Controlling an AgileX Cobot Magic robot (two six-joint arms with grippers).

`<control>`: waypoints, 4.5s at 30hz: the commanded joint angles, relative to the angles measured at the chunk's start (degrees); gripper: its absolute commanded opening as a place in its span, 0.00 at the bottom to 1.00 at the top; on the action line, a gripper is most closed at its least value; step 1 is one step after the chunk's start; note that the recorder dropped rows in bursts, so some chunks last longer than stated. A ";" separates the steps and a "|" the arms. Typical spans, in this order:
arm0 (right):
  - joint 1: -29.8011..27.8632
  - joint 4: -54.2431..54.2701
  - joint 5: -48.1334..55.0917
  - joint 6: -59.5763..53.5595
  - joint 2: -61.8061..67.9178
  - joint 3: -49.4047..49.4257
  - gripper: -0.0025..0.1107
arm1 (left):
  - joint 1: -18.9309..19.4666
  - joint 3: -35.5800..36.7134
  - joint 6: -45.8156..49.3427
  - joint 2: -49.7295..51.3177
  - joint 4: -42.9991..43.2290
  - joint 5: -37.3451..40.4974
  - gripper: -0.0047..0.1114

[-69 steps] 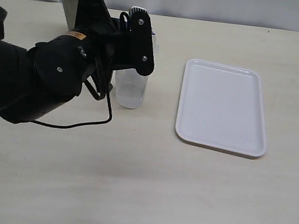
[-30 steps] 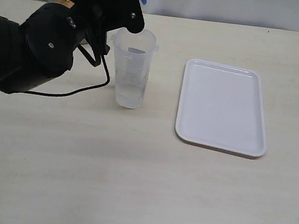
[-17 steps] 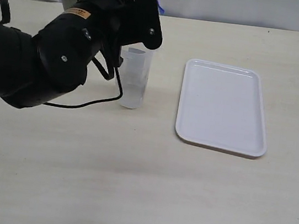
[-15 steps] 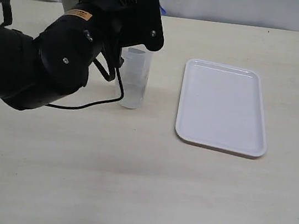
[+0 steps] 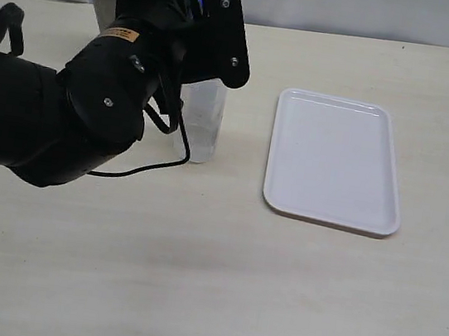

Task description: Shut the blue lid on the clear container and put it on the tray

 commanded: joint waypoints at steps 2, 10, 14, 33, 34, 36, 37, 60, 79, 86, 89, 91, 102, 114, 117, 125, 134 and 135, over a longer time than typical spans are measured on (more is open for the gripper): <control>-0.18 0.06 -0.08 0.24 -0.24 0.09 0.06 | -0.33 -0.04 1.80 -0.42 -2.68 -0.86 0.04; -0.18 0.06 -0.08 0.24 -0.24 0.09 0.06 | -0.42 0.40 1.80 -0.42 -4.18 -0.36 0.04; -0.18 0.06 -0.08 0.24 -0.24 0.09 0.06 | -1.42 2.69 1.80 -0.42 -2.88 -1.50 0.04; -0.18 0.06 -0.08 0.24 -0.24 0.09 0.06 | -1.72 3.23 1.80 -0.42 -1.40 0.20 0.04; -0.18 0.06 -0.08 0.24 -0.24 0.09 0.06 | -1.72 3.23 1.80 -0.42 -1.40 0.62 0.04; -0.18 0.06 -0.08 0.24 -0.24 0.09 0.06 | -1.72 3.23 1.80 -0.42 -1.40 1.85 0.04; -0.18 0.06 -0.08 0.24 -0.24 0.09 0.06 | -1.72 3.23 1.80 -0.42 -1.51 2.44 0.04; -0.18 0.06 -0.08 0.24 -0.24 0.09 0.06 | -1.72 5.35 1.80 -0.42 -2.33 8.32 0.04; -0.18 0.06 -0.08 0.24 -0.24 0.09 0.06 | -1.72 5.35 1.80 -0.42 -2.01 10.39 0.04; -0.18 0.06 -0.08 0.24 -0.24 0.09 0.06 | -1.72 5.35 1.80 -0.42 -1.91 10.40 0.04; -0.18 0.06 -0.08 0.24 -0.24 0.09 0.06 | -1.72 5.35 1.80 -0.42 -2.00 10.40 0.04; -0.18 0.06 -0.08 0.24 -0.24 0.09 0.06 | -1.72 5.35 1.80 -0.42 -2.00 10.40 0.04; -0.18 0.06 -0.08 0.24 -0.24 0.09 0.06 | -1.72 5.35 1.80 -0.42 -2.00 11.51 0.04; -0.18 0.06 -0.08 0.24 -0.24 0.09 0.06 | -1.72 5.35 1.80 -0.42 -3.29 9.88 0.09; -0.18 0.06 -0.08 0.24 -0.24 0.09 0.06 | -1.72 5.35 1.80 -0.42 -3.50 10.09 0.24; -0.18 0.06 -0.08 0.24 -0.24 0.09 0.06 | -1.72 5.35 1.80 -0.42 -3.50 9.99 0.36; -0.18 0.06 -0.08 0.24 -0.24 0.09 0.06 | -1.72 5.35 1.80 -0.42 -3.93 9.99 0.51; -0.18 0.06 -0.08 0.24 -0.24 0.09 0.06 | -1.72 5.35 1.80 -0.42 -4.31 9.99 0.52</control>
